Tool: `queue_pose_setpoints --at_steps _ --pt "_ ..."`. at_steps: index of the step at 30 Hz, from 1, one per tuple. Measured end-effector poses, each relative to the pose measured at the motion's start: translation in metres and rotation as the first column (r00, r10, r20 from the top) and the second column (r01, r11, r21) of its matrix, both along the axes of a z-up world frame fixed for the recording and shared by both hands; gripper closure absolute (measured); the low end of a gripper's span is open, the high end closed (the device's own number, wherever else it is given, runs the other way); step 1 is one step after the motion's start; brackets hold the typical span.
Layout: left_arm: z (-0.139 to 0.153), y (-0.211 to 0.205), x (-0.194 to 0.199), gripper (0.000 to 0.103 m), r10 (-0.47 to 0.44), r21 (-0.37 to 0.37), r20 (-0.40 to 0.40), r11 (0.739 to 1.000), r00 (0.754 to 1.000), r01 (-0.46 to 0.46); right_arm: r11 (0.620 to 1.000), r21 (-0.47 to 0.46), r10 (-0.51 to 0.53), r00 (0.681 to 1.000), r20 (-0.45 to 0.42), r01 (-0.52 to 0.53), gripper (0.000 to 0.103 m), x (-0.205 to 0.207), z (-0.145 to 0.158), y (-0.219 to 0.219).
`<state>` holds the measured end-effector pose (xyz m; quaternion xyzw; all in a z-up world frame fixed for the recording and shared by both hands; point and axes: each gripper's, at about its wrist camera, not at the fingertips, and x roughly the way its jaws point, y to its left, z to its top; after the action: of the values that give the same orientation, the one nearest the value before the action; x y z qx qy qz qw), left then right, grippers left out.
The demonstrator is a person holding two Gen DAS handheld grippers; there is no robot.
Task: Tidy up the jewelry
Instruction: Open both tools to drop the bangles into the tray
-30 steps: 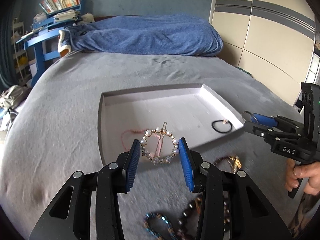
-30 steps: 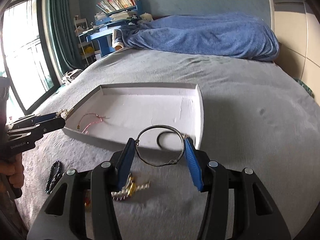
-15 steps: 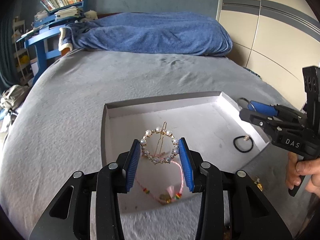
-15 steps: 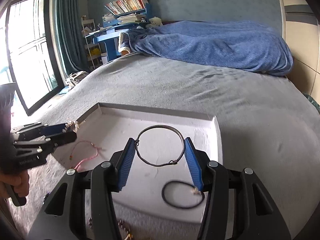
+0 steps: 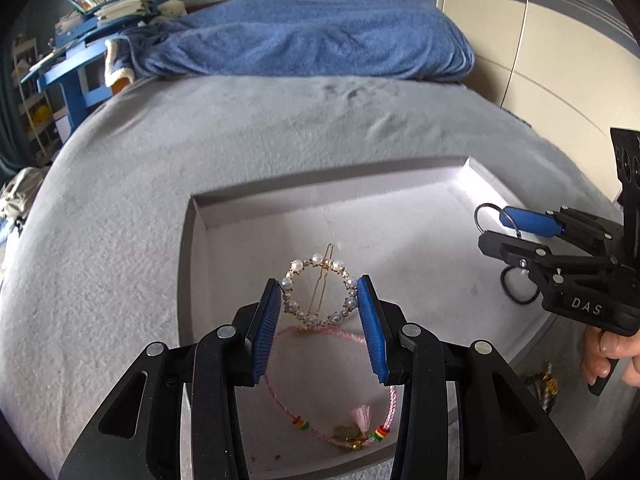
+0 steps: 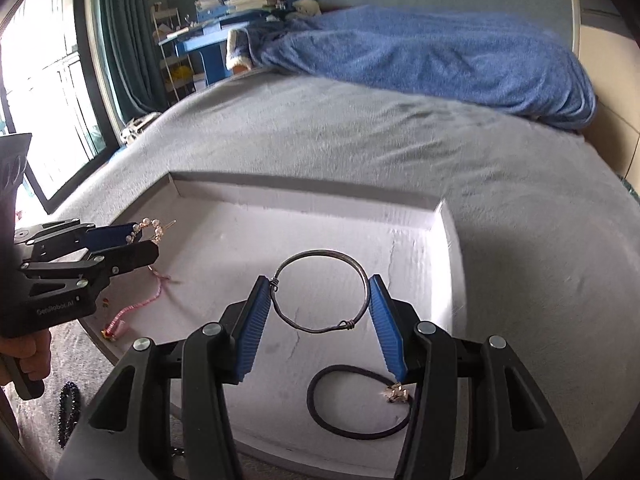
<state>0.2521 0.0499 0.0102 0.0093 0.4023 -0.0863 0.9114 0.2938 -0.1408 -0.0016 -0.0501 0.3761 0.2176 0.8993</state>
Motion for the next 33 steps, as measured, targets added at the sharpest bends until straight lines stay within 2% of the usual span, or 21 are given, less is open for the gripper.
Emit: queue_pose_setpoints --at_steps 6,16,18,20,21,22,23,28,30,33 --pt "-0.010 0.000 0.001 0.062 -0.005 -0.002 -0.039 1.000 0.999 0.005 1.000 -0.023 0.002 1.000 -0.027 -0.003 0.053 0.002 -0.008 0.002" --pt "-0.014 -0.004 -0.001 0.061 -0.012 -0.005 -0.038 1.000 0.999 0.011 0.999 -0.046 0.014 0.999 -0.043 -0.016 0.052 0.003 -0.016 0.006" --pt "-0.014 -0.004 -0.001 0.057 -0.017 -0.018 -0.035 1.000 0.999 0.016 0.999 -0.048 0.015 0.999 -0.041 -0.017 0.052 0.002 -0.017 0.006" --pt "-0.013 -0.005 -0.002 0.046 -0.020 -0.017 -0.026 1.000 0.999 0.020 0.999 -0.049 0.016 0.999 -0.037 -0.018 0.051 0.001 -0.016 0.006" --pt "-0.011 -0.007 -0.003 0.040 -0.017 -0.008 -0.012 1.000 1.000 0.017 0.999 -0.048 0.014 0.999 -0.033 -0.015 0.049 0.000 -0.015 0.006" --pt "-0.010 -0.007 -0.004 0.029 -0.014 -0.007 -0.002 1.000 1.000 0.014 0.999 -0.046 0.012 1.000 -0.028 -0.014 0.046 0.000 -0.014 0.005" --pt "-0.008 -0.006 -0.005 0.028 -0.012 -0.011 0.006 1.000 1.000 0.012 0.999 -0.039 0.011 1.000 -0.020 -0.012 0.041 -0.001 -0.012 0.004" --pt "-0.002 -0.001 -0.008 0.024 0.014 -0.041 0.023 0.999 1.000 -0.013 1.000 0.002 0.003 1.000 0.012 -0.003 0.027 -0.009 -0.001 0.000" --pt "0.002 0.001 -0.011 0.021 0.023 -0.055 0.036 0.998 0.999 -0.021 1.000 0.016 -0.003 0.999 0.037 0.002 0.017 -0.017 0.005 -0.002" --pt "0.009 0.000 -0.020 0.016 0.025 -0.051 0.063 0.998 0.998 -0.022 1.000 0.027 -0.007 0.998 0.061 0.006 0.011 -0.028 0.010 -0.005"
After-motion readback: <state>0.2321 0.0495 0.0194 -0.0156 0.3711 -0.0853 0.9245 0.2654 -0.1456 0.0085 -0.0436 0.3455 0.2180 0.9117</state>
